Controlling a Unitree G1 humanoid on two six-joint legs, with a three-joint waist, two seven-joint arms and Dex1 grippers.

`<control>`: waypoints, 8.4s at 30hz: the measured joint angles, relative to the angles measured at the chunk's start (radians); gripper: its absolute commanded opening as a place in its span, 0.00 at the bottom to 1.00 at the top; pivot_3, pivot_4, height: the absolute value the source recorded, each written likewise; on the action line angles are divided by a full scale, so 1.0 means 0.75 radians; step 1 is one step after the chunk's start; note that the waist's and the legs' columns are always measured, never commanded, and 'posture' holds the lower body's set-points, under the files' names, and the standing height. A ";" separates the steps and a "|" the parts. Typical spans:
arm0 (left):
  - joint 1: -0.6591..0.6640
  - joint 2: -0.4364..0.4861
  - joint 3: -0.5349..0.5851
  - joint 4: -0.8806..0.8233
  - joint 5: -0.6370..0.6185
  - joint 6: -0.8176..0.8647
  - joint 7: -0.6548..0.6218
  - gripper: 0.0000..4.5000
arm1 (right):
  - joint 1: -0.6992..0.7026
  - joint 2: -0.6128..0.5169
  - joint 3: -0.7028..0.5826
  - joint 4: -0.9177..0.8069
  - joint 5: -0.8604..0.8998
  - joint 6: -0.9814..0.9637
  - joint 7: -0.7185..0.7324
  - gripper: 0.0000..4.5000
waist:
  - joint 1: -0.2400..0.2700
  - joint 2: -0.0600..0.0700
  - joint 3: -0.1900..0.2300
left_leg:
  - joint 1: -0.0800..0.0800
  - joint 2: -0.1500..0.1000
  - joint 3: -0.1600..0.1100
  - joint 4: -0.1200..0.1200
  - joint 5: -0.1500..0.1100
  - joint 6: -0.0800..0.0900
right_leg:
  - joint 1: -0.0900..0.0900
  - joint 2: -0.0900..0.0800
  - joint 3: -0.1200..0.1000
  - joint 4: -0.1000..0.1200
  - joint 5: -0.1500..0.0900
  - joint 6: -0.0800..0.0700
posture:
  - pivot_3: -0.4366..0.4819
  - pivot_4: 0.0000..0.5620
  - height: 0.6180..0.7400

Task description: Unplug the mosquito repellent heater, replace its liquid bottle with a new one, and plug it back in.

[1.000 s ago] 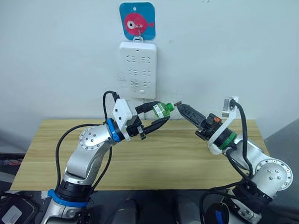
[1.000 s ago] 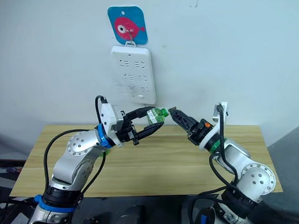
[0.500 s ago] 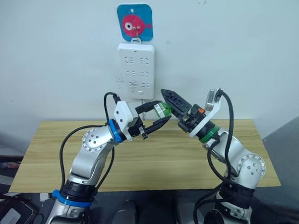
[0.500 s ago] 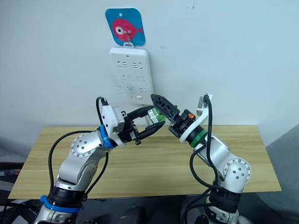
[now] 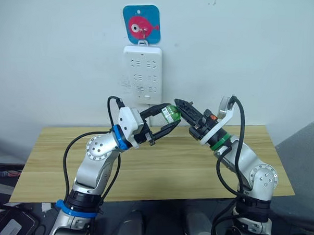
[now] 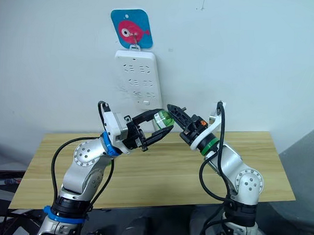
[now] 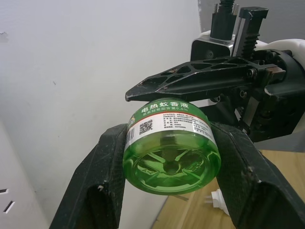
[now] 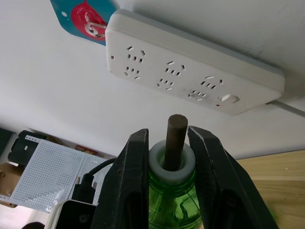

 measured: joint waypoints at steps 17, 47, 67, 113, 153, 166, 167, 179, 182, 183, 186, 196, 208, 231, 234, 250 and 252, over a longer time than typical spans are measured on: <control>0.240 0.546 0.001 -0.105 -0.069 0.541 -0.241 1.00 | 0.044 -0.635 0.401 0.209 -1.026 -0.400 0.527 0.19 | 0.005 0.000 0.000 | 0.001 0.000 0.000 -0.001 0.000 0.001 | 0.000 0.001 0.000 0.000 0.000 0.000 | 0.45 0.30 0.95; 0.360 0.527 0.109 -0.376 -0.164 0.827 -0.057 1.00 | -0.136 -0.270 0.369 1.430 -1.962 -1.482 0.883 1.00 | 0.073 0.001 0.001 | 0.005 0.001 0.002 0.000 0.000 0.000 | 0.001 0.001 0.002 0.006 0.000 -0.001 | 0.54 0.33 0.95; 1.046 0.069 0.502 0.051 0.043 0.306 0.355 1.00 | 0.019 -0.776 0.615 0.015 -1.797 -0.590 1.511 1.00 | 0.109 -0.003 0.003 | 0.015 0.000 -0.001 -0.002 -0.001 0.001 | 0.022 -0.002 -0.002 -0.017 0.000 0.000 | 0.53 0.37 0.95; 0.122 0.046 0.338 1.094 0.266 -0.213 0.500 0.53 | -0.057 -0.833 0.649 -0.479 -1.548 0.118 1.341 1.00 | 0.028 -0.009 0.153 | 0.014 0.001 -0.002 -0.002 -0.001 0.001 | 0.021 -0.002 -0.003 -0.017 0.002 0.001 | 0.30 0.68 0.95; -0.353 0.465 -0.186 0.160 -0.006 0.541 -0.644 0.50 | -0.369 -0.566 0.634 -0.001 -1.468 -0.060 1.422 0.86 | 0.000 -0.014 0.112 | -0.022 0.000 -0.002 0.001 0.008 -0.015 | -0.013 -0.003 -0.005 -0.020 0.011 0.006 | 0.35 0.29 0.95; -0.352 0.454 -0.185 0.200 0.008 0.495 -0.643 0.50 | -0.387 -0.580 0.701 0.040 -1.572 -0.200 1.464 0.24 | -0.002 -0.017 0.091 | -0.022 0.000 -0.001 0.003 0.013 -0.021 | -0.020 -0.002 -0.003 -0.003 0.012 0.005 | 0.36 0.27 0.95; -0.352 0.453 -0.185 0.201 0.008 0.489 -0.642 0.50 | -0.387 -0.580 0.702 0.041 -1.574 -0.205 1.467 0.24 | -0.002 -0.016 0.087 | -0.022 0.000 -0.002 0.003 0.014 -0.021 | -0.020 -0.002 -0.003 -0.003 0.012 0.004 | 0.36 0.27 0.95; -0.332 0.434 -0.065 0.321 -0.055 0.453 -0.657 1.00 | -0.391 -0.583 0.598 0.075 -1.533 -0.228 1.515 0.24 | -0.007 -0.015 0.046 | -0.021 -0.001 -0.002 0.003 0.014 -0.021 | -0.020 -0.002 -0.003 -0.003 0.012 0.004 | 0.35 0.24 0.95; -0.288 0.438 -0.021 0.289 -0.121 0.553 -0.632 1.00 | -0.406 -0.598 0.524 0.078 -1.499 -0.213 1.515 0.24 | -0.009 -0.015 0.040 | -0.021 0.000 -0.002 0.004 0.014 -0.021 | -0.020 -0.002 -0.003 -0.002 0.012 0.004 | 0.35 0.23 0.95; -0.285 0.434 -0.018 0.280 -0.130 0.567 -0.624 1.00 | -0.408 -0.599 0.515 0.078 -1.494 -0.209 1.515 0.24 | -0.009 -0.015 0.036 | -0.021 0.000 -0.003 0.004 0.014 -0.021 | -0.020 -0.002 -0.004 -0.002 0.012 0.004 | 0.35 0.23 0.95; -0.286 0.402 -0.001 0.222 -0.175 0.625 -0.578 1.00 | -0.408 -0.599 0.506 0.078 -1.478 -0.195 1.514 0.24 | -0.011 -0.015 0.027 | -0.021 -0.001 -0.002 0.004 0.014 -0.021 | -0.020 -0.002 -0.003 -0.002 0.012 0.004 | 0.35 0.23 0.95; -0.307 0.348 -0.014 0.203 -0.172 0.630 -0.555 0.91 | -0.408 -0.618 0.506 0.072 -1.452 -0.173 1.514 0.24 | -0.041 -0.015 0.004 | -0.020 -0.001 -0.002 0.005 0.014 -0.021 | -0.019 -0.002 -0.003 0.002 0.012 0.004 | 0.35 0.22 0.95; -0.340 0.314 -0.027 0.237 -0.173 0.633 -0.569 0.50 | -0.408 -0.619 0.507 0.069 -1.451 -0.171 1.514 0.24 | -0.045 -0.015 -0.001 | -0.020 -0.001 -0.002 0.007 0.014 -0.021 | -0.020 -0.002 -0.003 0.005 0.012 0.004 | 0.36 0.23 0.95; -0.250 0.361 -0.018 0.159 -0.116 0.522 -0.495 0.50 | -0.580 -0.845 0.466 0.405 -1.547 -0.456 2.024 0.79 | 0.009 -0.015 -0.001 | -0.020 -0.002 -0.004 0.021 0.013 -0.020 | -0.020 -0.002 -0.002 0.016 0.011 0.004 | 0.38 0.25 0.95; -0.232 0.330 -0.010 0.170 -0.101 0.520 -0.432 0.50 | -0.394 -0.842 0.321 0.153 -1.524 -0.362 1.816 0.79 | 0.011 -0.015 -0.002 | -0.021 -0.001 -0.004 0.020 0.013 -0.019 | -0.020 -0.002 -0.003 0.016 0.011 0.004 | 0.37 0.25 0.95; -0.251 0.267 -0.019 0.187 -0.075 0.521 -0.349 0.50 | -0.107 -0.338 0.576 -0.241 -1.732 -0.247 0.989 0.79 | -0.018 -0.014 -0.004 | -0.018 -0.001 -0.003 0.021 0.013 -0.019 | -0.018 0.000 -0.001 0.018 0.011 0.004 | 0.37 0.26 0.95; -0.253 0.267 -0.026 0.187 -0.075 0.521 -0.349 0.50 | -0.107 -0.330 0.579 -0.226 -1.733 -0.250 0.981 0.71 | -0.018 -0.014 -0.004 | -0.018 -0.001 -0.003 0.021 0.013 -0.019 | -0.018 0.000 -0.001 0.018 0.011 0.004 | 0.37 0.26 0.95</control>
